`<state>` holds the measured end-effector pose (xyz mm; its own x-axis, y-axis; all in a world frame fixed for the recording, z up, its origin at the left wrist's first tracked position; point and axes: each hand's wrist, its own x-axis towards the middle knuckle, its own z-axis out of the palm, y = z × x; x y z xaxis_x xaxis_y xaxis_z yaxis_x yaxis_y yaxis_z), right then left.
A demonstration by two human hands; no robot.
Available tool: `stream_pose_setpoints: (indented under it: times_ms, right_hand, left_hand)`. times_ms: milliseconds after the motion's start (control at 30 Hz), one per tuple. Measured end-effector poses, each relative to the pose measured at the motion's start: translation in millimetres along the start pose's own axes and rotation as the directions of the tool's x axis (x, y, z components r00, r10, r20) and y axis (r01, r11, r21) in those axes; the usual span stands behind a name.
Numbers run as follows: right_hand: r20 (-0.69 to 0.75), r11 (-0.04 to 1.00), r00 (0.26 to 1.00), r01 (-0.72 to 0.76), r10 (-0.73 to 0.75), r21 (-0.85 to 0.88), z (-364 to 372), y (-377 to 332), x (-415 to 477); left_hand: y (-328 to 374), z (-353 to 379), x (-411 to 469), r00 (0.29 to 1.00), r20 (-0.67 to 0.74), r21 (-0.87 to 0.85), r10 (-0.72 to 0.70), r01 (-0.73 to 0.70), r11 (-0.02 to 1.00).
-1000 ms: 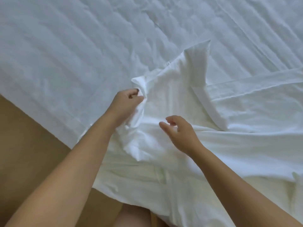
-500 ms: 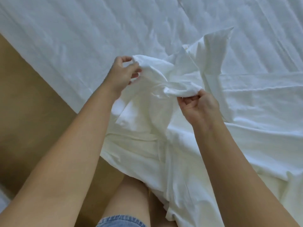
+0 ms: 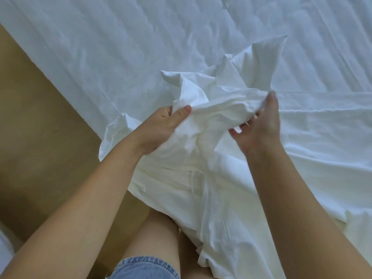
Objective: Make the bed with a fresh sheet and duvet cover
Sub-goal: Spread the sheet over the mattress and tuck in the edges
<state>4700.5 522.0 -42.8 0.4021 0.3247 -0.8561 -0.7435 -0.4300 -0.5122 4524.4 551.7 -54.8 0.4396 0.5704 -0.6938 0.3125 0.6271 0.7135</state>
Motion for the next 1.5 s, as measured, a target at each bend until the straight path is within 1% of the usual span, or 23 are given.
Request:
stream_pose_setpoints:
  times_ms: [67, 133, 200, 267, 333, 367, 433, 467, 567, 600, 700, 733, 800, 867, 933, 1000, 1100, 1167, 1267, 1333, 1400, 1433, 1500]
  right_hand:
    - [0.116, 0.971, 0.992, 0.075, -0.050, -0.225, 10, 14, -23]
    - [0.144, 0.943, 0.989, 0.076, -0.031, -0.324, 11, 30, -28]
    - [0.075, 0.972, 0.997, -0.003, 0.022, -0.233, 8, 32, -24]
    - [0.027, 0.999, 0.998, -0.048, 0.049, -0.025, 0, 24, -17]
    - [0.016, 0.997, 1.000, -0.027, 0.026, 0.075, -10, 16, -12]
    - [0.018, 0.997, 1.000, -0.014, 0.013, 0.077, -15, 15, -12]
    - [0.030, 0.997, 1.000, -0.007, 0.005, 0.072, -20, 14, -12]
    - [0.040, 0.997, 0.999, -0.006, 0.003, 0.078, -21, 15, -13]
    - [0.037, 0.993, 0.999, 0.011, -0.016, 0.118, -25, 14, -15]
    - [0.026, 0.991, 0.999, 0.020, -0.024, 0.132, -27, 13, -15]
    - [0.019, 0.992, 0.997, 0.070, -0.073, 0.106, -33, 13, -23]
    - [0.067, 0.996, 0.994, 0.088, -0.089, 0.018, -34, 15, -28]
    - [0.211, 0.949, 0.975, 0.123, -0.062, -0.289, -36, 25, -36]
    - [0.242, 0.883, 0.969, 0.150, -0.042, -0.445, -41, 33, -40]
    - [0.176, 0.923, 0.981, 0.140, -0.080, -0.359, -46, 31, -40]
    - [0.112, 0.989, 0.990, 0.100, -0.088, -0.109, -53, 23, -37]
    - [0.080, 0.981, 0.989, 0.108, -0.122, 0.161, -64, 13, -32]
    - [0.070, 0.963, 0.986, 0.131, -0.151, 0.234, -70, 9, -30]
    - [0.022, 0.922, 0.986, 0.144, -0.162, 0.361, -82, 1, -25]
    - [0.020, 0.924, 0.987, 0.139, -0.157, 0.356, -89, 4, -25]
    - [0.153, 0.981, 0.979, 0.111, -0.135, 0.158, -91, 14, -34]
    - [0.258, 0.994, 0.960, 0.112, -0.108, -0.003, -90, 21, -41]
    - [0.430, 0.955, 0.902, 0.166, -0.046, -0.246, -86, 36, -59]
  left_hand:
    - [6, 11, -5, 0.999, 0.043, -0.002, 0.021, -0.021, 1.000]
    - [8, 21, -7, 0.997, 0.053, -0.022, 0.048, -0.047, 0.999]
    - [4, 23, -2, 0.993, -0.112, -0.065, 0.034, -0.041, 0.997]
    - [1, 15, 7, 0.914, -0.405, -0.100, -0.014, -0.028, 0.995]
    - [-1, 6, 11, 0.794, -0.601, 0.111, 0.096, -0.036, 0.993]
    - [-3, 5, 9, 0.761, -0.613, 0.293, 0.213, -0.032, 0.956]
    - [-7, 10, 3, 0.744, -0.467, 0.598, 0.478, -0.133, 0.790]
    - [-10, 16, 0, 0.760, -0.351, 0.678, 0.547, -0.196, 0.709]
    - [-22, 29, -4, 0.867, -0.091, 0.775, 0.489, -0.247, 0.582]
    - [-26, 30, -5, 0.891, -0.068, 0.764, 0.450, -0.243, 0.598]
    - [-26, 38, -10, 0.936, -0.106, 0.518, 0.336, -0.237, 0.822]
    - [-22, 45, -14, 0.935, -0.128, 0.421, 0.331, -0.251, 0.872]
    - [-13, 61, -23, 0.934, -0.113, 0.315, 0.339, -0.290, 0.904]
    - [-7, 77, -34, 0.930, -0.027, 0.388, 0.367, -0.329, 0.861]
    - [-8, 82, -43, 0.925, 0.041, 0.488, 0.378, -0.349, 0.800]
    - [-13, 75, -43, 0.927, 0.084, 0.640, 0.365, -0.331, 0.693]
    - [-27, 54, -32, 0.959, 0.093, 0.855, 0.267, -0.214, 0.472]
    - [-36, 36, -24, 0.984, 0.045, 0.891, 0.171, -0.117, 0.438]
    - [-46, 22, -22, 0.993, -0.020, 0.876, 0.119, -0.040, 0.481]
    - [-44, 25, -26, 0.988, -0.050, 0.789, 0.145, -0.050, 0.613]
    - [-30, 41, -38, 0.983, -0.061, 0.563, 0.173, -0.109, 0.819]
    - [-18, 52, -45, 0.978, -0.043, 0.449, 0.205, -0.165, 0.878]
    - [5, 80, -60, 0.955, 0.051, 0.330, 0.292, -0.292, 0.898]
